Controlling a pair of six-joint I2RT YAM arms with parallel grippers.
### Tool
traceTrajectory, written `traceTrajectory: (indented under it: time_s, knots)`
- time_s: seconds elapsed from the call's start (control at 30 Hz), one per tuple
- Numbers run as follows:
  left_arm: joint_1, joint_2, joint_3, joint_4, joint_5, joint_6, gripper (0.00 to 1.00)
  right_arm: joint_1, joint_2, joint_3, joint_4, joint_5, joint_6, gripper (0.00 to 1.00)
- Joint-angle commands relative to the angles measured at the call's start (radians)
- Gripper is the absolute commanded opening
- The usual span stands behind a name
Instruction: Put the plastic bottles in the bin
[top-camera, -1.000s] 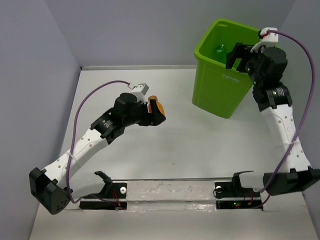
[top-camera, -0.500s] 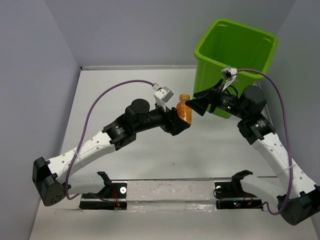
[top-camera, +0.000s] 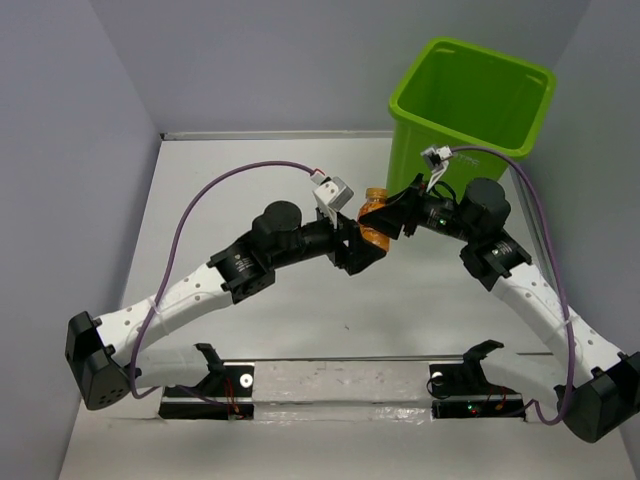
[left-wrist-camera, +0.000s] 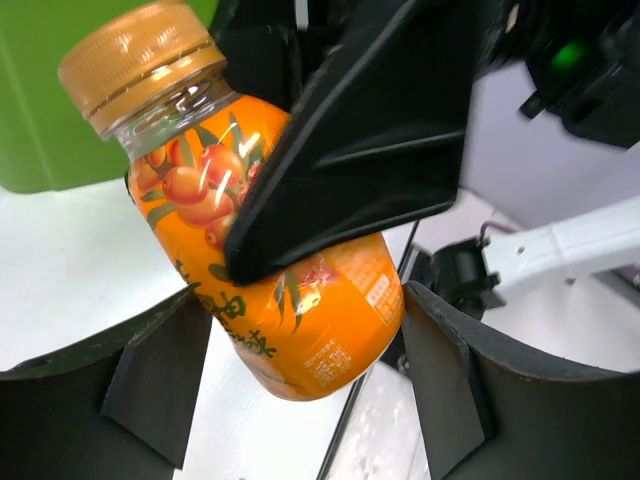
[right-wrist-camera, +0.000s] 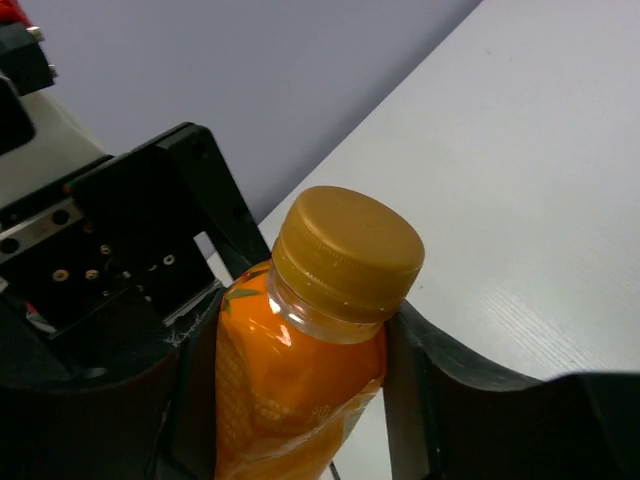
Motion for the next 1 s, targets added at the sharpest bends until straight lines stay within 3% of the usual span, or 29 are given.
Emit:
traceTrajectory:
  time_s: [0.0, 0.03, 0.07, 0.1, 0.2, 0.23, 0.43, 0.53, 0.73, 0.9, 0.97]
  knots:
    - [-0.014, -0.033, -0.012, 0.084, -0.043, 0.012, 0.43, 0.012, -0.014, -0.003, 0.094, 0.022, 0.058, 0.31]
    - [-0.015, -0.038, -0.018, 0.084, -0.058, 0.002, 0.50, 0.012, -0.018, 0.001, 0.096, 0.044, 0.061, 0.25]
    - [-0.014, -0.051, -0.032, 0.083, -0.084, -0.009, 0.67, 0.012, -0.024, 0.013, 0.096, 0.090, 0.061, 0.20]
    - [-0.014, -0.061, -0.040, 0.080, -0.096, -0.009, 0.75, 0.012, -0.026, 0.020, 0.094, 0.090, 0.061, 0.19]
    - [-0.014, -0.104, -0.069, 0.062, -0.152, -0.014, 0.97, 0.012, -0.018, 0.045, 0.094, 0.168, 0.032, 0.16]
    - [-0.014, -0.116, -0.081, 0.052, -0.173, -0.012, 0.99, 0.012, -0.008, 0.071, 0.088, 0.190, 0.018, 0.15]
    - [-0.014, -0.214, -0.063, -0.115, -0.354, 0.043, 0.99, 0.012, 0.072, 0.254, 0.016, 0.404, -0.152, 0.14]
    - [-0.014, -0.272, -0.052, -0.195, -0.464, 0.061, 0.99, -0.019, 0.124, 0.446, -0.039, 0.544, -0.273, 0.14]
    - [-0.014, -0.404, -0.150, -0.210, -0.713, 0.055, 0.99, -0.088, 0.323, 0.737, -0.176, 1.011, -0.638, 0.14]
    - [-0.014, -0.463, -0.170, -0.195, -0.687, 0.083, 0.99, -0.209, 0.436, 0.804, -0.192, 1.057, -0.652, 0.15]
    - [-0.014, -0.469, -0.170, -0.205, -0.702, 0.092, 0.99, -0.229, 0.460, 0.806, -0.191, 1.075, -0.655, 0.27]
